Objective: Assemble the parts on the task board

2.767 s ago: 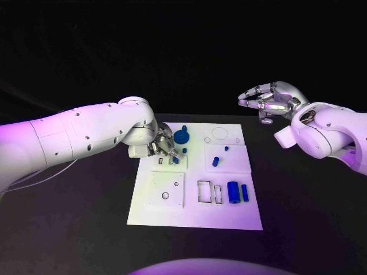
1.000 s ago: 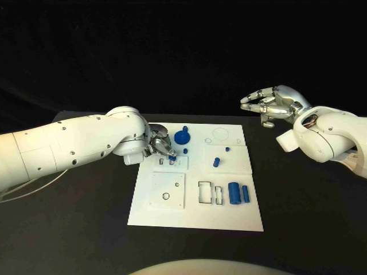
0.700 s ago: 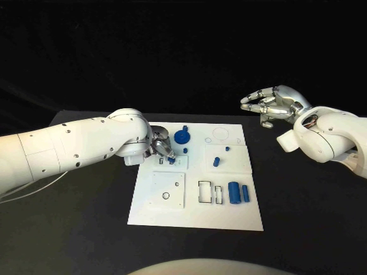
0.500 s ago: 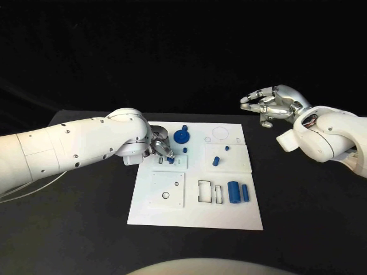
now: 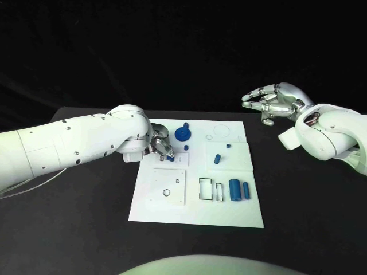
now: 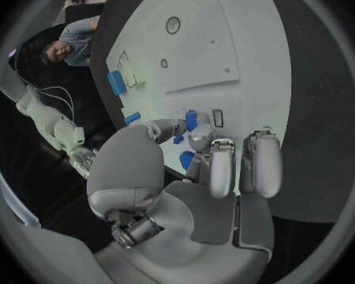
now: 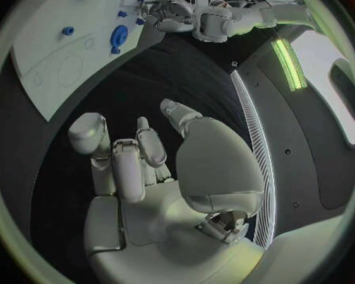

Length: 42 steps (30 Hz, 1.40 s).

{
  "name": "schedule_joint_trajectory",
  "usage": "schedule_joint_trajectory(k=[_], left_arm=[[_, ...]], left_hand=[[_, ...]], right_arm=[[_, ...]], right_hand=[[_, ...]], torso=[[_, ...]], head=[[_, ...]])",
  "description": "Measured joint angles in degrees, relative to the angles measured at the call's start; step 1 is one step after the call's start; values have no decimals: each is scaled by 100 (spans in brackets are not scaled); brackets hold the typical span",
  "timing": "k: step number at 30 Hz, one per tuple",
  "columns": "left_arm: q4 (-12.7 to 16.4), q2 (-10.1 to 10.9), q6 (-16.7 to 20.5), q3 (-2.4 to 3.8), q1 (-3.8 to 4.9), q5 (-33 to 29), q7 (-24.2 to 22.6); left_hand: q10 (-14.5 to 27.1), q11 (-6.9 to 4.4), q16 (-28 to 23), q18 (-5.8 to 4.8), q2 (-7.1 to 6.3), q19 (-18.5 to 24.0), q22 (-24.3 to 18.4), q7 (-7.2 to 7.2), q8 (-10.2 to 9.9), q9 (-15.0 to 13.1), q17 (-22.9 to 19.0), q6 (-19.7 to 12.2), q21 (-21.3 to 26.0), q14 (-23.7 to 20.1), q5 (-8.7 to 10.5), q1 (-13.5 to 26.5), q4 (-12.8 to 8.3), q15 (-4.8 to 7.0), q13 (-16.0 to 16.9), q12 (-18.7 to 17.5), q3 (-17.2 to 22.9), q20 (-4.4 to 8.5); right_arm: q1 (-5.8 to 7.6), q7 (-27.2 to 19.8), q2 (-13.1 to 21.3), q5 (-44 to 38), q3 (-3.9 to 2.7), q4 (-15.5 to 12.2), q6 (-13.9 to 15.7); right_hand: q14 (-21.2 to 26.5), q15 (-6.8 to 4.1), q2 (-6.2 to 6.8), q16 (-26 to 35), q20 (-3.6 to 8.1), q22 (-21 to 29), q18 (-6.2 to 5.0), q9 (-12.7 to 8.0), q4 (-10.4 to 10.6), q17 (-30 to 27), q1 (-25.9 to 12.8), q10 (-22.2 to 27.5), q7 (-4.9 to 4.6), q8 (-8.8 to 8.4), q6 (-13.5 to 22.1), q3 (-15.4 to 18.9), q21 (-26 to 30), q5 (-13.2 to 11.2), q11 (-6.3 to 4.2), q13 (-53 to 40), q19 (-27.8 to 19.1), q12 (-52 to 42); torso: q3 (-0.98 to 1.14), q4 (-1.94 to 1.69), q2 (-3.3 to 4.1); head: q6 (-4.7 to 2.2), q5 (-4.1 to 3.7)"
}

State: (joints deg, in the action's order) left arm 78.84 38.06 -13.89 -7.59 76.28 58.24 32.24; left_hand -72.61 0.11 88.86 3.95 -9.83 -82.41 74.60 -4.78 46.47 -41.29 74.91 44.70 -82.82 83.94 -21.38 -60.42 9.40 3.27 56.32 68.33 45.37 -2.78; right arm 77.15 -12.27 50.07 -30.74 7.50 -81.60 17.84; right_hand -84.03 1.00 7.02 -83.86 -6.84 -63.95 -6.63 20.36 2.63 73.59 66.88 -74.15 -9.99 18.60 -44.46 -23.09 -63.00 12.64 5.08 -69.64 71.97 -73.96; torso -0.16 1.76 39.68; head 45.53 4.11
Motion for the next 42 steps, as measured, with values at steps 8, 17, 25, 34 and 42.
schedule_joint_trajectory(k=[8, 17, 25, 34, 42], left_arm=[[4, -7, -51, 12, 2, 22, 34], [-45, -79, -61, 13, 3, 24, 86], [-112, -134, -117, 12, 6, 10, 147], [-160, -186, -227, 16, 14, 4, 189], [-219, -242, -238, -11, 23, 11, 215]], left_hand=[[0, 0, 0, 0, 0, 0, 0, 0, 16, 0, 0, 0, 0, 0, -1, 0, 0, 0, 0, 0, 0, 0], [0, 0, 0, 0, 3, 0, -1, 0, 20, 1, 0, 2, 0, 0, 0, -3, 0, 0, 0, 0, 0, 0], [-23, -23, 0, 1, 63, 0, -1, 8, 20, -32, 0, 29, 0, 0, 1, 57, 0, 0, 59, 0, 1, 0], [-73, -73, 0, 0, 173, -21, 2, 8, 131, -122, 0, 29, 0, 0, 10, 168, -13, 41, 76, 39, -13, 21], [-125, -125, 0, 0, 138, -20, 1, 133, 215, -215, 0, 110, 0, 0, 35, 497, -120, 83, 96, 62, 54, 64]], right_arm=[[-3, 0, -7, -9, 0, 5, -9], [-4, 5, -7, -31, 1, 8, -19], [-5, 16, 14, -85, 1, 14, -29], [-5, 26, 27, -126, 1, 5, -41], [-5, 43, 42, -144, 1, -5, -42]], right_hand=[[0, 0, 0, 0, 7, 0, 0, 0, 0, -5, 0, 0, 0, 0, 0, 0, 0, 0, 0, 10, -6, 0], [0, 0, 0, 0, 6, 0, 0, -1, -1, -5, 0, 0, 0, 0, 0, 0, -1, 0, 0, 10, -6, 0], [0, 0, 0, 23, 6, 0, 0, 5, -1, -5, 0, 0, 0, 22, 0, 0, -1, 0, 0, 10, -6, 0], [0, 0, 0, 23, 6, -1, 0, 5, 11, -5, 0, 0, 0, 22, 0, 11, -1, 0, 0, -2, -6, 0], [0, 0, 0, 23, 6, 6, 0, 10, 24, -19, 0, 0, 0, 44, 0, 25, 19, 0, 0, -19, -6, 0]], torso=[[-3, 3, 1], [-2, -1, 0], [5, 8, -9], [8, 7, -11], [4, 3, -14]], head=[[36, -21], [61, -6], [83, -5], [101, -26], [86, -36]])
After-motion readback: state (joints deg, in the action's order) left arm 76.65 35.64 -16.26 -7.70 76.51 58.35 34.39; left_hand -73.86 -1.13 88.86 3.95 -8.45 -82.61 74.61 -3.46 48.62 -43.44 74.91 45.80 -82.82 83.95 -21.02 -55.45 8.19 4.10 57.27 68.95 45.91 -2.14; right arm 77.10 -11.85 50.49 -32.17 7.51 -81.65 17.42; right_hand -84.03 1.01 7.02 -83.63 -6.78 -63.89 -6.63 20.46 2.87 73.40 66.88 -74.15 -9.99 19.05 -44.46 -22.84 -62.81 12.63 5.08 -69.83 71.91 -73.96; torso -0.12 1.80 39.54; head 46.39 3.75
